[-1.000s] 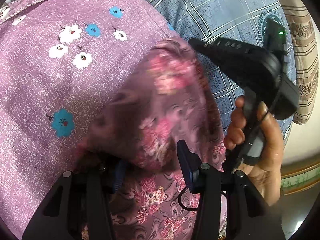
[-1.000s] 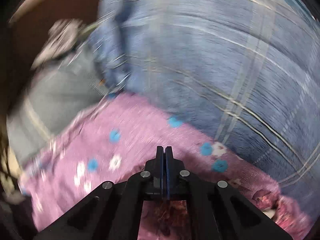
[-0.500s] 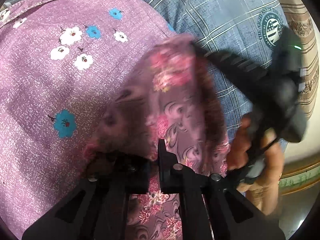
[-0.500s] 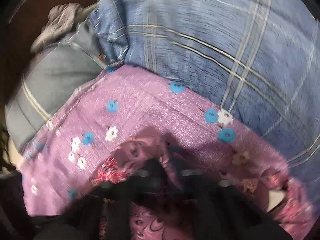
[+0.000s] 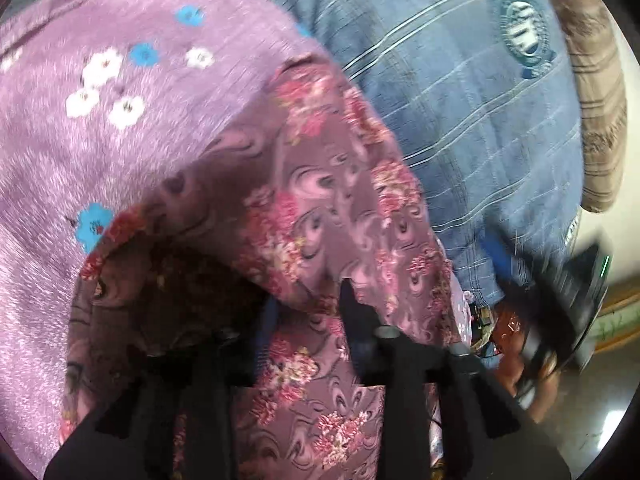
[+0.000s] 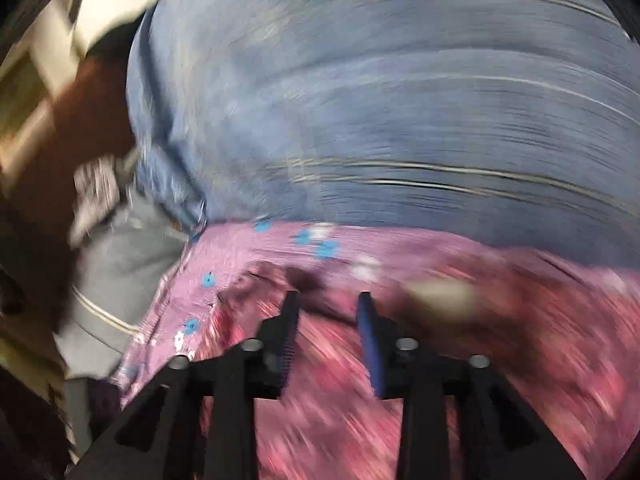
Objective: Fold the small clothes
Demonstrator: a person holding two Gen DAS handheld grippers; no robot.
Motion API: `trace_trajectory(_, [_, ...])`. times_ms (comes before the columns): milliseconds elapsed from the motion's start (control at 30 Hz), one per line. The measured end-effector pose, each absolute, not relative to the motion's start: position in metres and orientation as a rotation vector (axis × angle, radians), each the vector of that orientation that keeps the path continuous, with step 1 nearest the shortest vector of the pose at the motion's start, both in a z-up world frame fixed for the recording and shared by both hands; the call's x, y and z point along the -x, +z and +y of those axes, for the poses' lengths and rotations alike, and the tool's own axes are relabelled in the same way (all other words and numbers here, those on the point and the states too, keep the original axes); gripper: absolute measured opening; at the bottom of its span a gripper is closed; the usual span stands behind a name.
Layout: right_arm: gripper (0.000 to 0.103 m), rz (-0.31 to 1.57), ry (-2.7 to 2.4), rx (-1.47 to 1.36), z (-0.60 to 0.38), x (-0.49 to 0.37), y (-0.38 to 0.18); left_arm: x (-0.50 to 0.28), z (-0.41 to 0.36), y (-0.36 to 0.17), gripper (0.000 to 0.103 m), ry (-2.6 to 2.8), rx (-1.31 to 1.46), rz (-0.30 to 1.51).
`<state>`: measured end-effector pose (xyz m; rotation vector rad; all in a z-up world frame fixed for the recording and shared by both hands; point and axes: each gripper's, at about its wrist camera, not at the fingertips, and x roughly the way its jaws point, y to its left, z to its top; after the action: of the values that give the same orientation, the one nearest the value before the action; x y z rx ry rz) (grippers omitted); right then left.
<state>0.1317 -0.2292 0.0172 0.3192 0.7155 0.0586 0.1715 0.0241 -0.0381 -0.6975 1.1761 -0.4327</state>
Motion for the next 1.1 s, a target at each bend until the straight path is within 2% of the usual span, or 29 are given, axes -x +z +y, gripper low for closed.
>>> trace_trajectory(67, [0.046, 0.673, -0.110, -0.354, -0.286, -0.073, 0.019, -0.170, 0.033, -0.033, 0.048, -0.407, 0.710, 1.146])
trace_trajectory(133, [0.055, 0.657, -0.261, -0.380, -0.324, -0.033, 0.013, -0.170, 0.043, -0.033, 0.050, -0.370, 0.733, 1.129])
trace_trajectory(200, [0.055, 0.671, -0.332, -0.488, -0.358, 0.005, -0.009, -0.172, 0.049, -0.039, 0.050, -0.339, 0.742, 1.138])
trace_trajectory(333, [0.055, 0.640, -0.230, -0.697, -0.363, 0.014, -0.049, -0.176, 0.052, -0.049, 0.050, -0.310, 0.740, 1.159])
trace_trajectory(533, [0.055, 0.584, -0.295, -0.547, -0.343, -0.009, -0.046, -0.179, 0.046, -0.045, 0.050, -0.313, 0.721, 1.158])
trace_trajectory(600, [0.055, 0.684, -0.277, -0.550, -0.356, -0.017, -0.053, -0.185, 0.042, -0.047, 0.050, -0.316, 0.723, 1.165])
trace_trajectory(633, [0.052, 0.745, -0.269, -0.533, -0.353, -0.028, -0.055, -0.185, 0.043, -0.047, 0.050, -0.316, 0.727, 1.165])
trace_trajectory(700, [0.001, 0.711, -0.196, -0.450, -0.342, -0.031, -0.038, -0.184, 0.047, -0.046, 0.050, -0.309, 0.738, 1.158])
trace_trajectory(733, [0.003, 0.664, -0.188, -0.413, -0.337, -0.028, -0.024, -0.183, 0.048, -0.044, 0.050, -0.302, 0.740, 1.151])
trace_trajectory(833, [0.002, 0.361, -0.237, -0.334, -0.322, 0.007, 0.027, -0.184, 0.053, -0.044, 0.050, -0.283, 0.741, 1.145])
trace_trajectory(867, [0.002, 0.330, -0.280, -0.316, -0.322, 0.012, 0.030, -0.185, 0.053, -0.046, 0.050, -0.281, 0.746, 1.151])
trace_trajectory(900, [0.003, 0.354, -0.299, -0.317, -0.324, 0.010, 0.026, -0.186, 0.053, -0.046, 0.050, -0.278, 0.748, 1.153])
trace_trajectory(967, [0.003, 0.602, -0.318, -0.347, -0.337, -0.014, -0.012, -0.185, 0.053, -0.045, 0.050, -0.281, 0.748, 1.154])
trace_trajectory(1033, [0.003, 0.750, -0.343, -0.405, -0.347, -0.020, -0.046, -0.184, 0.053, -0.044, 0.050, -0.289, 0.754, 1.152])
trace_trajectory(1100, [0.009, 0.676, -0.311, -0.537, -0.355, -0.005, -0.054, -0.185, 0.053, -0.045, 0.050, -0.291, 0.752, 1.153])
